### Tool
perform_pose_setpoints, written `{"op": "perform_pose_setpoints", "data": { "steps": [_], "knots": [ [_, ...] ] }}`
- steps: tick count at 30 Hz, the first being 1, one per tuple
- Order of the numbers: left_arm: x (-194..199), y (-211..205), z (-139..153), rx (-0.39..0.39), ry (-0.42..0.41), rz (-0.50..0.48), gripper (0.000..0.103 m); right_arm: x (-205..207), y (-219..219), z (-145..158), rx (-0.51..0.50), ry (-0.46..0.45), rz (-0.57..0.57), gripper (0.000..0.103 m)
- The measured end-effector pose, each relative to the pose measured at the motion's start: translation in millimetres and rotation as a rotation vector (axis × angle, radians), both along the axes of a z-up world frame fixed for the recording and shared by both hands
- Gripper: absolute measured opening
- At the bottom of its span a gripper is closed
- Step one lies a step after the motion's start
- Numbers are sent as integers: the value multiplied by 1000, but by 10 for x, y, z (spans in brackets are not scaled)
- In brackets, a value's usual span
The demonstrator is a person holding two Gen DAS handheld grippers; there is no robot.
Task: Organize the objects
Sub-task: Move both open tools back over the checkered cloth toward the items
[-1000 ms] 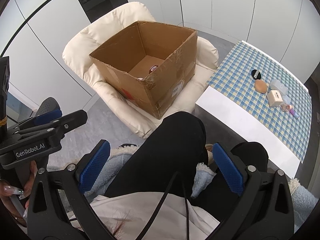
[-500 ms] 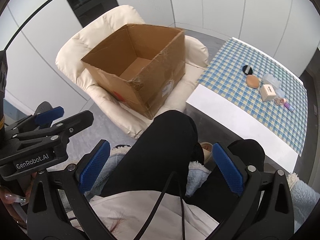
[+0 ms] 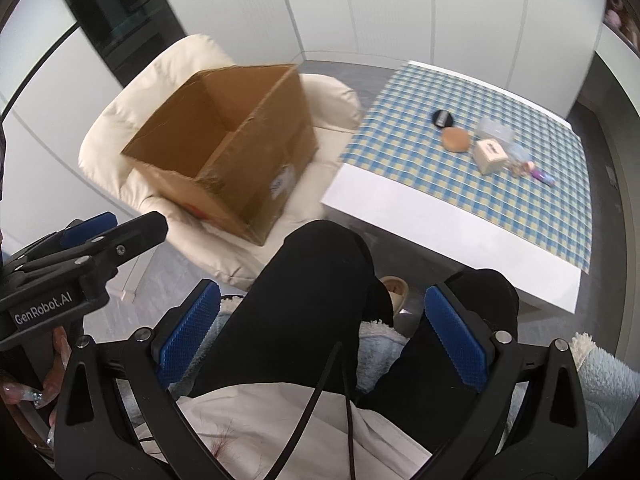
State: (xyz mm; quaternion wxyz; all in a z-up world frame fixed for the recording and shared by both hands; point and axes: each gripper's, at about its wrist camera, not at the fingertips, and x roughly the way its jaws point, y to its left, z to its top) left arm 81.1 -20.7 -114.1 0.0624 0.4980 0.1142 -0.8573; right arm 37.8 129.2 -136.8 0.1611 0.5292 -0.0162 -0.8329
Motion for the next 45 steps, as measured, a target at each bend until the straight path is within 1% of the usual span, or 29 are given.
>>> {"op": "perform_pose_setpoints", "data": {
  "steps": [7, 14, 28, 35, 37, 40, 45],
  "knots": [
    [-199, 330, -80, 15, -23, -78, 86, -6, 405, -28, 15, 2, -105, 103],
    [-393, 686, -80, 2, -19, -155, 86, 24, 831, -26, 17, 9, -211, 103],
    [-720, 1297, -200, 6, -33, -268, 86, 117, 1615, -134, 24, -7, -391, 103],
    [-902, 1491, -292, 22, -36, -289, 86, 99, 1922, -207, 18, -9, -467, 103],
    [-969, 1530, -331, 31, -36, -289, 86, 83, 1984, -218, 8, 11, -474, 103],
    [-1060, 1556, -371, 39, -35, -286, 86, 35, 2040, -255, 22, 26, -480, 103],
    [-1203, 1564, -404, 26, -24, -276, 86, -53, 2116, -297, 23, 21, -497, 103]
  ]
}}
